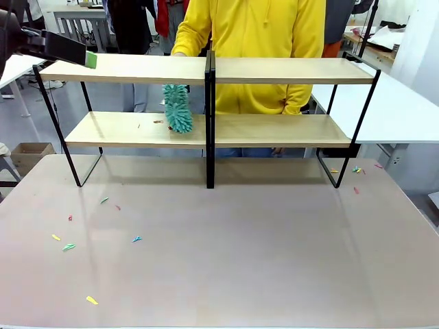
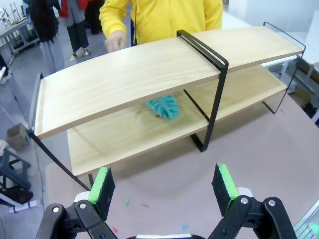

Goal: Clean the shelves.
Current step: Place the Duster on the table.

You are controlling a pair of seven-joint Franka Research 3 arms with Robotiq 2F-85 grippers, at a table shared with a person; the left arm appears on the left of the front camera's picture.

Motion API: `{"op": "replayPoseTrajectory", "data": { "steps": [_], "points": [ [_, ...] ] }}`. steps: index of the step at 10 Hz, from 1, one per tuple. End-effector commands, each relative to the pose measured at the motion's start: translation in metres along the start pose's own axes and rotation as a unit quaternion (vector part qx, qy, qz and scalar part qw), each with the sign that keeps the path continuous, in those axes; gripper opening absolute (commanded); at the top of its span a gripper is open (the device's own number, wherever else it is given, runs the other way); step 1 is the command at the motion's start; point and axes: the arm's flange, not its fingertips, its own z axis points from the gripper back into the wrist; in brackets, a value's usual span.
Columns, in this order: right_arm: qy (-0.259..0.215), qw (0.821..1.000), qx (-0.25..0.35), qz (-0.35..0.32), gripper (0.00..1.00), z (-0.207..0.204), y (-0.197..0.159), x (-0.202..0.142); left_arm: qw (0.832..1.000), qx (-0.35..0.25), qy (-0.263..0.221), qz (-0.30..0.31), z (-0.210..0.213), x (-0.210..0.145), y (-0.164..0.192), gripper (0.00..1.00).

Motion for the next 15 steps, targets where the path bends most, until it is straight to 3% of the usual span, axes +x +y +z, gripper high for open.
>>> {"op": "replayPoseTrajectory", "data": {
  "steps": [1,8,9,10,11,13,14,15],
  "points": [
    [0.0,1.0,0.0,-0.001,0.13,0.001,0.003,0.003,1.0,0.001,-0.001,0.001,0.0,0.0,0.001,1.0],
    [0.0,1.0,0.0,0.0,0.13,0.0,0.0,0.0,1.0,0.001,-0.001,0.001,0.0,0.0,0.001,1.0],
    [0.031,0.998,0.042,0.04,0.13,-0.012,0.016,0.006,1.0,0.0,0.0,0.0,0.0,0.0,0.0,1.0],
    [0.102,0.99,0.069,0.062,0.13,-0.042,0.021,-0.003,0.993,-0.104,0.059,-0.011,0.001,0.005,-0.01,1.0],
    [0.142,0.982,0.114,0.056,0.13,-0.069,0.012,-0.019,0.981,-0.151,0.121,-0.011,-0.009,-0.014,-0.003,1.0],
    [0.238,0.961,0.138,0.022,0.13,-0.116,-0.018,-0.065,0.94,-0.235,0.236,0.079,-0.036,-0.082,0.041,1.0],
    [0.305,0.946,0.111,-0.004,0.13,-0.131,-0.032,-0.085,0.918,-0.263,0.267,0.133,-0.045,-0.112,0.062,1.0],
    [0.363,0.923,0.127,-0.019,0.13,-0.146,-0.041,-0.104,0.895,-0.298,0.273,0.19,-0.051,-0.134,0.078,1.0]
  ]
}}
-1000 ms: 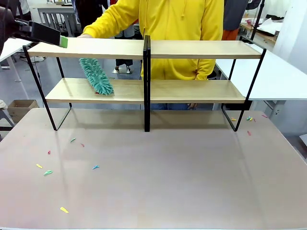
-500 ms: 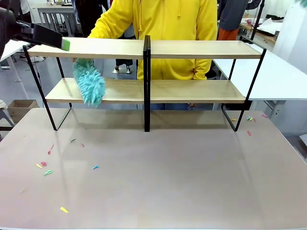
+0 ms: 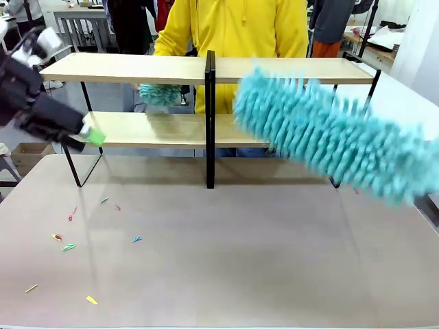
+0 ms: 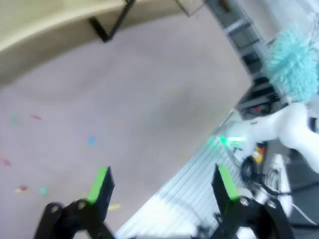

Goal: Clean the shelves.
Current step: Place the Duster on the table.

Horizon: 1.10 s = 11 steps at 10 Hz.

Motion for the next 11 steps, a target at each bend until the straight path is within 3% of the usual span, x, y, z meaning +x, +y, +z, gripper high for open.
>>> {"op": "replayPoseTrajectory", "data": {
  "steps": [1,3,4,5,6,7,8,9,11],
  "points": [
    [0.122,0.992,0.004,-0.017,0.13,-0.021,-0.026,-0.007,0.994,-0.026,0.031,0.105,-0.015,-0.049,0.052,1.0],
    [0.148,0.988,0.032,-0.024,0.13,-0.056,-0.058,-0.001,0.976,-0.041,0.064,0.204,-0.053,-0.076,0.088,1.0],
    [0.177,0.983,0.031,-0.028,0.13,-0.067,-0.075,-0.001,0.957,-0.105,0.038,0.269,-0.066,-0.092,0.111,1.0],
    [0.202,0.978,0.003,-0.046,0.13,-0.073,-0.093,-0.001,0.938,-0.179,-0.039,0.294,-0.074,-0.103,0.133,1.0],
    [0.157,0.987,0.01,-0.042,0.13,-0.075,-0.111,0.007,0.918,-0.22,-0.088,0.318,-0.084,-0.115,0.153,1.0],
    [0.138,0.989,-0.018,-0.056,0.13,-0.076,-0.122,0.014,0.92,-0.217,-0.096,0.314,-0.087,-0.119,0.158,1.0],
    [0.128,0.987,-0.057,-0.077,0.13,-0.08,-0.137,0.024,0.936,-0.154,-0.015,0.317,-0.05,-0.064,0.167,1.0],
    [0.132,0.985,-0.074,-0.082,0.13,-0.084,-0.153,0.033,0.936,-0.154,-0.015,0.317,-0.05,-0.064,0.167,1.0],
    [0.159,0.981,-0.045,-0.1,0.13,-0.095,-0.177,0.045,0.936,-0.154,-0.015,0.317,-0.05,-0.064,0.167,1.0]
  ]
}}
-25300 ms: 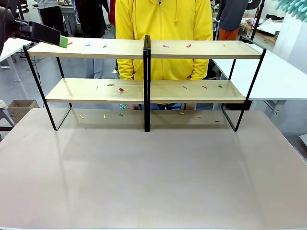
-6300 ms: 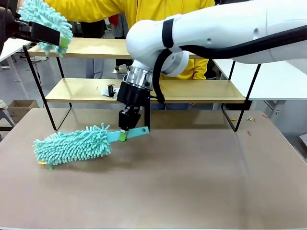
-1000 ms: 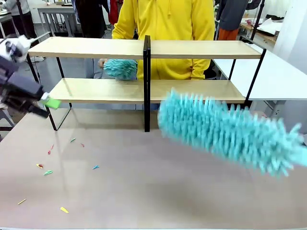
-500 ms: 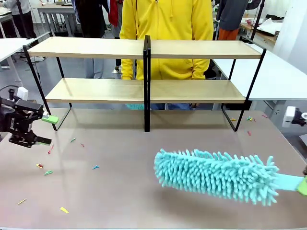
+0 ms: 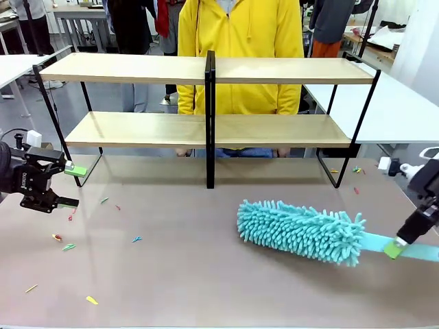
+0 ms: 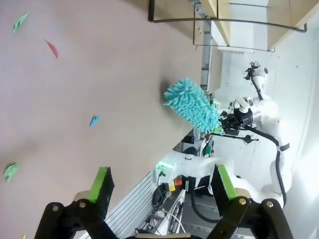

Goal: Clean the shelves.
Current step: Place the Duster on the table.

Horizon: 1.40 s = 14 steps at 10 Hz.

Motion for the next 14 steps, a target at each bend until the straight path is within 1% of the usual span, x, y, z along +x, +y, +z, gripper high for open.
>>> {"op": "replayPoseTrajectory", "data": {
  "steps": [1,3,4,5,6,7,8,9,10,11,12,13,14],
  "points": [
    [0.034,0.999,0.014,-0.02,0.13,-0.014,-0.011,0.018,1.0,0.001,0.008,0.002,0.006,-0.004,-0.007,1.0],
    [0.025,0.999,-0.004,-0.037,0.13,-0.005,-0.02,0.018,1.0,0.001,0.008,0.002,0.006,-0.004,-0.007,1.0],
    [0.014,0.999,-0.011,-0.033,0.72,0.004,-0.026,0.017,1.0,0.001,0.008,0.002,0.006,-0.004,-0.007,1.0],
    [-0.012,0.999,-0.022,-0.038,0.72,0.016,-0.033,0.018,1.0,0.001,0.008,0.002,0.006,-0.004,-0.007,1.0],
    [-0.046,0.997,-0.037,-0.048,1.0,0.03,-0.04,0.019,1.0,0.001,0.008,0.002,0.006,-0.004,-0.007,1.0],
    [-0.091,0.99,-0.065,-0.085,0.74,0.047,-0.049,0.016,1.0,0.001,0.008,0.002,0.006,-0.004,-0.007,1.0],
    [-0.156,0.977,-0.076,-0.12,0.86,0.066,-0.056,0.009,1.0,0.001,0.008,0.002,0.006,-0.004,-0.007,1.0],
    [-0.195,0.967,-0.092,-0.138,1.0,0.082,-0.058,-0.003,1.0,0.001,0.008,0.002,0.006,-0.004,-0.007,1.0],
    [-0.255,0.951,-0.073,-0.156,1.0,0.096,-0.044,-0.02,1.0,0.001,0.008,0.002,0.006,-0.004,-0.007,1.0],
    [-0.294,0.938,0.012,-0.183,1.0,0.102,-0.015,-0.041,1.0,0.001,0.008,0.002,0.006,-0.004,-0.007,1.0],
    [-0.295,0.928,0.071,-0.216,1.0,0.098,0.018,-0.066,1.0,0.001,0.008,0.002,0.006,-0.004,-0.007,1.0],
    [-0.313,0.915,0.102,-0.232,1.0,0.091,0.044,-0.088,1.0,0.001,0.008,0.002,0.006,-0.004,-0.007,1.0],
    [-0.34,0.899,0.135,-0.242,1.0,0.072,0.062,-0.097,1.0,0.001,0.008,0.002,0.006,-0.004,-0.007,1.0]
  ]
}}
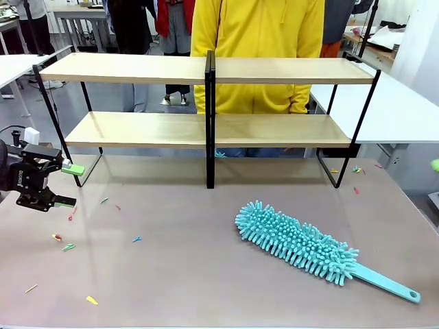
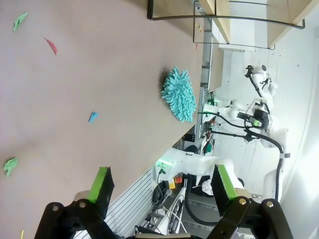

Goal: Clean the shelves.
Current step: Place the Duster on the table.

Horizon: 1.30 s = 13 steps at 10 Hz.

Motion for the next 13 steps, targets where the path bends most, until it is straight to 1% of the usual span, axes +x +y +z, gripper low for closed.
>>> {"op": "replayPoseTrajectory", "data": {
  "steps": [1,2,13],
  "points": [
    [-0.071,0.994,0.063,-0.054,1.0,-0.046,0.012,-0.05,1.0,-0.001,0.004,0.003,0.001,-0.001,-0.002,1.0],
    [0.0,1.0,0.0,0.0,1.0,0.0,0.0,0.0,1.0,-0.001,0.004,0.003,0.001,-0.001,-0.002,1.0],
    [0.0,1.0,0.0,0.0,1.0,0.0,0.0,0.0,1.0,-0.001,0.004,0.003,0.001,-0.001,-0.002,1.0]
  ]
}}
